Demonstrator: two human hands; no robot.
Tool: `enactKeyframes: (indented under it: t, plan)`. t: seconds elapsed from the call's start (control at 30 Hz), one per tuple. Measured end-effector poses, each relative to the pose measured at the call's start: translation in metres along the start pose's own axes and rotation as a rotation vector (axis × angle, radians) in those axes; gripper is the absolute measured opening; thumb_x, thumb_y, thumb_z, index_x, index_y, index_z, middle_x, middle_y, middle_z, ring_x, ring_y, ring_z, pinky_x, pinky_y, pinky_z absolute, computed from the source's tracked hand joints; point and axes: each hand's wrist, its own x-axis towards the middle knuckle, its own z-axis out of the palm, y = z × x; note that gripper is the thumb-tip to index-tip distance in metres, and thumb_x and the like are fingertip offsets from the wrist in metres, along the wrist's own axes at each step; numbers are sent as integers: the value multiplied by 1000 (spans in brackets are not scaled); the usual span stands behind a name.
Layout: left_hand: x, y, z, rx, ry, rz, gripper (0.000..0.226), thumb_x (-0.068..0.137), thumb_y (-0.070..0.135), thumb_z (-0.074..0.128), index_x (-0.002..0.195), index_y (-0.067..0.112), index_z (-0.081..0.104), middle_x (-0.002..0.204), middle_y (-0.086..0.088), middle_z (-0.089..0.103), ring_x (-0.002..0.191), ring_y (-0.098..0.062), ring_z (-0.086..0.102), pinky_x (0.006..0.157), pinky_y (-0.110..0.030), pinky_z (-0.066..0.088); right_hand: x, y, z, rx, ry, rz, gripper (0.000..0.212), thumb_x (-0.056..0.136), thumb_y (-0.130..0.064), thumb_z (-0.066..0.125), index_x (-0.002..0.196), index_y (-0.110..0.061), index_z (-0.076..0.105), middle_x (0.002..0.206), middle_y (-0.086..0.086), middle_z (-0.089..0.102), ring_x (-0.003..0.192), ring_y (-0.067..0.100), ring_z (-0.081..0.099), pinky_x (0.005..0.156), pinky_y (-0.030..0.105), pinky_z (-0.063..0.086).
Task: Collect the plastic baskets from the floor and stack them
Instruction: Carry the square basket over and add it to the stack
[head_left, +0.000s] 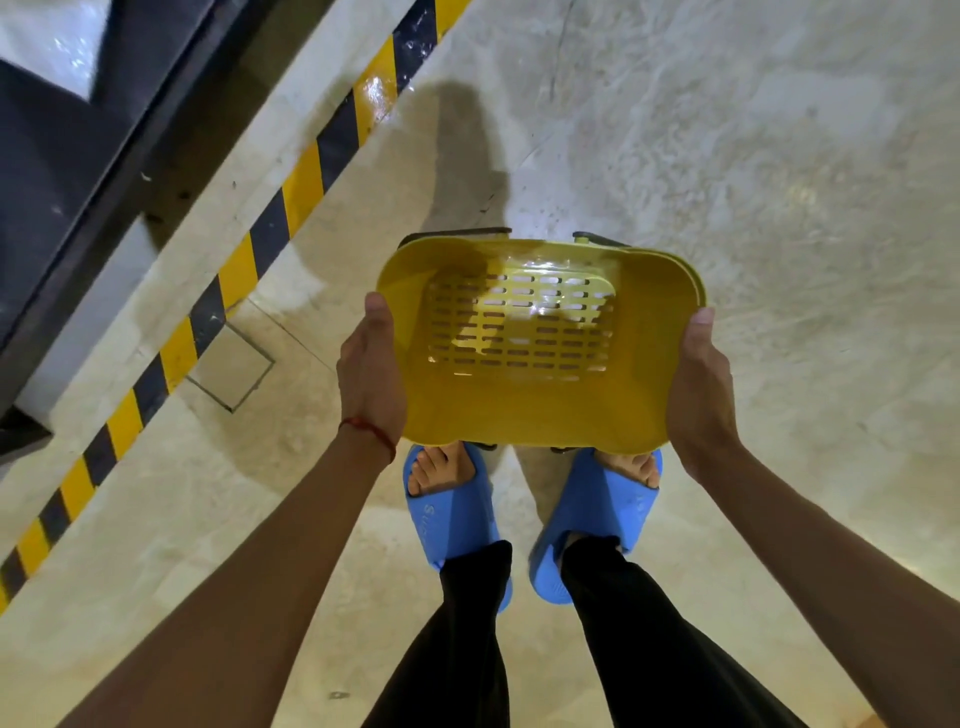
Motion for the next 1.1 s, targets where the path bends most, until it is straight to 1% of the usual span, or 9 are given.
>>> enactKeyframes:
  t: [0.07, 0.13, 0.3, 0.43, 0.57, 0.7, 0.83, 0.93, 1.1]
  plan:
    - [-13, 5, -5, -2, 47, 20, 58, 104, 53, 27, 147, 19, 46, 149, 0, 46, 133, -14, 43, 113, -29, 34, -11, -11, -3, -10, 29, -5, 63, 101, -67, 24, 83, -22, 63, 88, 5, 68, 83, 22, 63, 82, 44, 54]
    - [-32, 13, -13, -21, 127, 36, 52, 105, 48, 31, 145, 19, 49, 133, 12, 49, 120, -2, 42, 92, -4, 33, -28, -24, -10, -9, 30, -10, 69, 101, -67, 25, 87, -12, 64, 88, 13, 68, 79, 28, 63, 79, 45, 55]
    - [-94, 41, -45, -56, 215, 12, 46, 106, 45, 32, 138, 24, 57, 117, 12, 55, 112, -8, 51, 95, -23, 37, -88, -63, -37, 0, 51, -45, 55, 101, -65, 32, 71, -29, 61, 78, -11, 63, 75, 11, 62, 68, 31, 51]
    - [-156, 71, -82, -106, 212, -15, 31, 105, 48, 31, 100, 45, 61, 103, 6, 67, 100, -16, 62, 97, -38, 49, -151, -97, -67, -16, 19, -93, 52, 100, -67, 33, 75, -32, 63, 81, -14, 66, 80, 9, 64, 68, 29, 50]
    - [-216, 96, -119, -98, 228, -27, 30, 104, 52, 32, 88, 52, 57, 91, 20, 63, 89, -2, 59, 80, -28, 45, -211, -132, -96, -117, -20, -144, 57, 100, -68, 29, 73, -30, 60, 82, -11, 63, 79, 11, 61, 82, 41, 53]
    - [-273, 106, -151, -140, 310, -55, 26, 102, 56, 31, 95, 51, 56, 91, 24, 59, 87, -1, 56, 74, -19, 39, -264, -159, -117, -164, -84, -230, 57, 97, -73, 27, 77, -35, 64, 87, -11, 67, 88, 18, 65, 92, 51, 53]
    - [-333, 105, -175, -270, 434, -94, 31, 102, 54, 34, 93, 43, 62, 92, 14, 65, 93, -16, 62, 87, -34, 48, -312, -184, -128, -182, -143, -329, 59, 99, -69, 32, 77, -27, 67, 87, -2, 70, 91, 24, 67, 94, 53, 53]
    - [-384, 100, -191, -365, 539, -144, 42, 102, 55, 37, 108, 30, 70, 104, 3, 70, 103, -23, 64, 95, -41, 51, -350, -197, -140, -238, -208, -400, 64, 99, -69, 33, 72, -21, 66, 80, 1, 70, 87, 27, 68, 91, 51, 55]
    - [-468, 79, -221, -496, 671, -202, 39, 101, 58, 36, 102, 36, 68, 99, 4, 70, 100, -24, 64, 91, -40, 52, -418, -211, -149, -350, -353, -500, 57, 99, -68, 33, 83, -30, 73, 84, -5, 73, 86, 16, 70, 91, 42, 55]
